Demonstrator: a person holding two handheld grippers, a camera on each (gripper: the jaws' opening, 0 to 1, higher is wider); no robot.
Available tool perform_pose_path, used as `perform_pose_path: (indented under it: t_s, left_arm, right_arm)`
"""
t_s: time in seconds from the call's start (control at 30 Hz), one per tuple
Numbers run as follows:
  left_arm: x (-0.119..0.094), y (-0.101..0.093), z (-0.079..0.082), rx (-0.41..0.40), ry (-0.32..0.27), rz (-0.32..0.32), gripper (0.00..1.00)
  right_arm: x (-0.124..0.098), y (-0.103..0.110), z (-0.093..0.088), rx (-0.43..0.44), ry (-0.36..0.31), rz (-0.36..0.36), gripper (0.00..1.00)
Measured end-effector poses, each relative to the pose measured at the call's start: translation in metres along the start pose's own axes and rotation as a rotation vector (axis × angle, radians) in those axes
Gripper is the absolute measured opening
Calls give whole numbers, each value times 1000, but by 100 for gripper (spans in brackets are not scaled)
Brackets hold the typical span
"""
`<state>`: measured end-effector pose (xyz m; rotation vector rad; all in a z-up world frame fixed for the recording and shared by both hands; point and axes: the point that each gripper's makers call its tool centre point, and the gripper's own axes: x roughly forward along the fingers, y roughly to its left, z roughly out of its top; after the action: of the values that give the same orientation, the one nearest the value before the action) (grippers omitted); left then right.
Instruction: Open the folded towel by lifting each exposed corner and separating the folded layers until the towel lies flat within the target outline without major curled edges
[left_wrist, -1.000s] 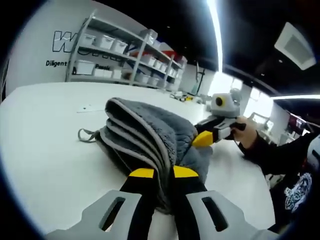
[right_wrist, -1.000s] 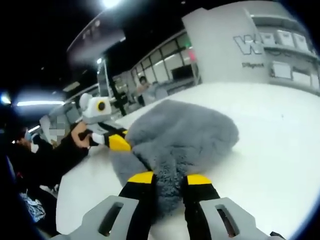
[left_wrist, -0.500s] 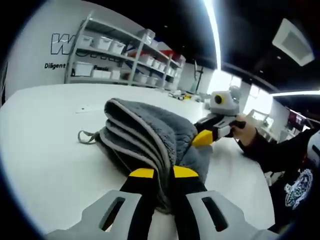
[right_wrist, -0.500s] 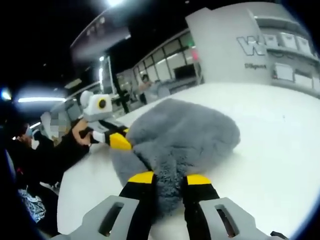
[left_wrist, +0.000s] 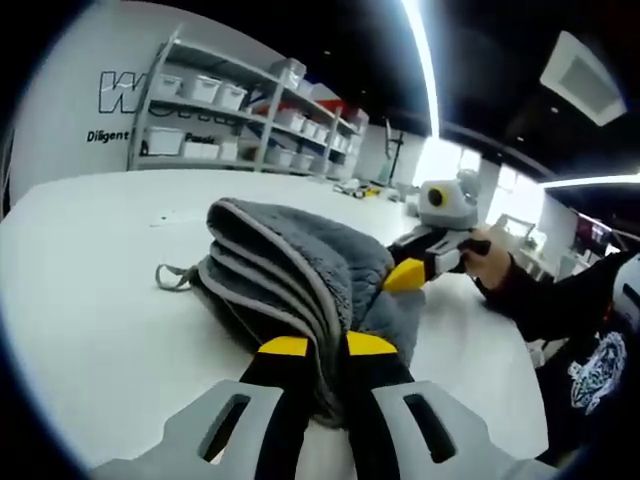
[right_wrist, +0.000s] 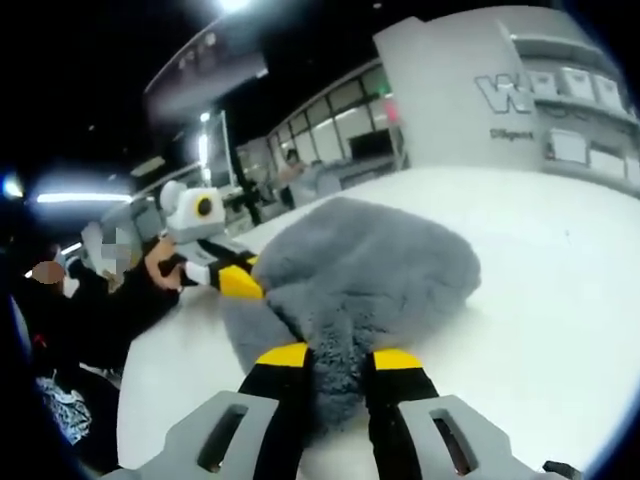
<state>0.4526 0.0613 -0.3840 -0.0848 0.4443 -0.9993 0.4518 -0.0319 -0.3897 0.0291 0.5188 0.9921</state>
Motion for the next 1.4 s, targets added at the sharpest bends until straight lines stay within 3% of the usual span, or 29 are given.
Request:
perform_pose_path:
  t_s: [0.5, 0.93, 1.4]
  left_arm:
    - [-9, -10, -6, -1, 4, -12, 8]
    - [-15, -17, -10, 3, 1, -24, 8]
    - [-17, -24, -11, 6, -1, -34, 9]
  right_arm:
    - [-4, 13, -5, -15, 9, 15, 15]
    - [-10, 25, -12, 48, 5, 28, 15]
    - [-13, 30, -13, 28, -2, 47, 15]
